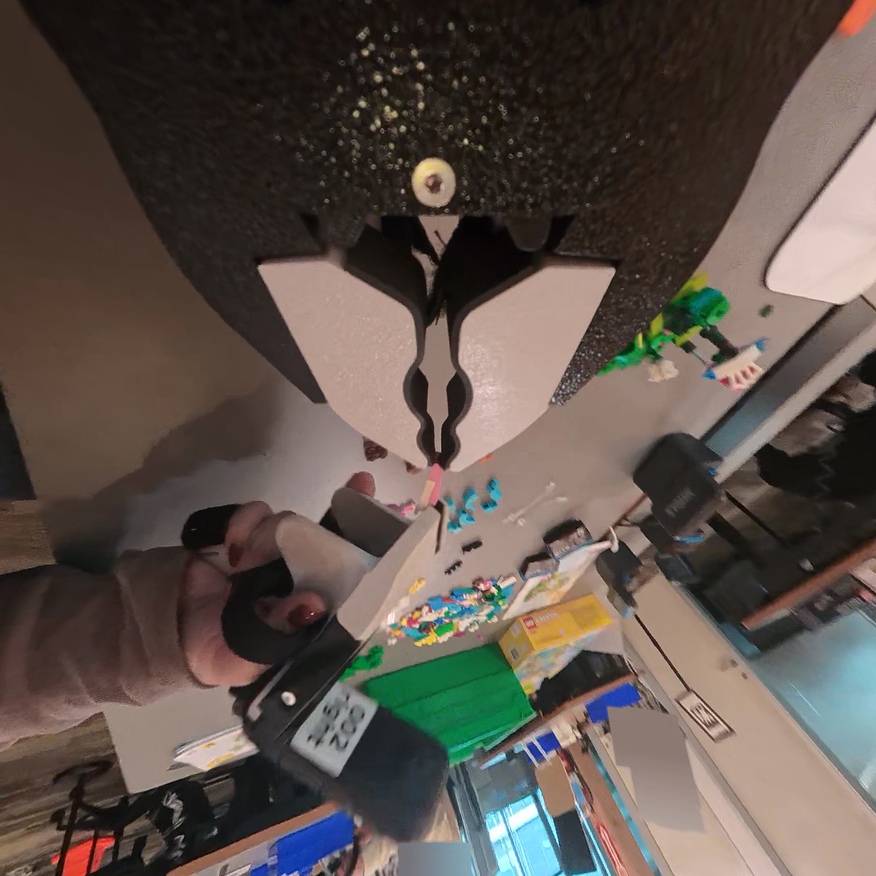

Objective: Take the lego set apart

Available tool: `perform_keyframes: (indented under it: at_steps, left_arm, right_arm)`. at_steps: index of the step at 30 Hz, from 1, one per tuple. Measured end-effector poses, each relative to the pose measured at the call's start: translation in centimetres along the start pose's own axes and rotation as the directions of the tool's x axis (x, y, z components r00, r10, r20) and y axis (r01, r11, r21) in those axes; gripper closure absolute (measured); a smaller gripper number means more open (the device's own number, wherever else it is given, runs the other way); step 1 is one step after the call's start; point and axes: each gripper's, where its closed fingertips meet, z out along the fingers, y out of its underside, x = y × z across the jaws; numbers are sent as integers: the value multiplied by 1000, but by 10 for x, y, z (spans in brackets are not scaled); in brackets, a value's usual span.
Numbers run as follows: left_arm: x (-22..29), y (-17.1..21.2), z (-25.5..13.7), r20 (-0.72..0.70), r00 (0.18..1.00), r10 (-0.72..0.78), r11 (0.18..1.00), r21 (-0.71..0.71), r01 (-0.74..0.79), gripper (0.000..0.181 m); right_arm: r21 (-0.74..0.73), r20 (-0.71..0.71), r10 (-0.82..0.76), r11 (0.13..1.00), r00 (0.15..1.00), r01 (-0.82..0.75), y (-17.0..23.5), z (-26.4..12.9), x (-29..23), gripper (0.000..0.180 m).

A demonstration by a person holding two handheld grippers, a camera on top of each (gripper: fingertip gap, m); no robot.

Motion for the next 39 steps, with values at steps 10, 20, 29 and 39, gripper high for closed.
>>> perform_keyframes:
  at_steps: [10,20,29,39]
  left_arm:
    - [24,30,10,-189,978,-83,976,-215,41,179]
    - [48,17,-3,-472,836,-280,958,-192,212,178]
    - [35,18,0,-389,882,-267,962,-156,222,179]
    - [28,20,0,-299,938,-173,981,-131,139,179]
  right_arm:
    - [-521,-73,-764,578,641,629,40,0,16,158]
    - [-519,246,-906,178,345,836,54,-7,-6,174]
    - [-605,68,-888,327,456,726,39,-4,2,164]
    - [-640,-39,-765,513,643,572,42,-1,5,174]
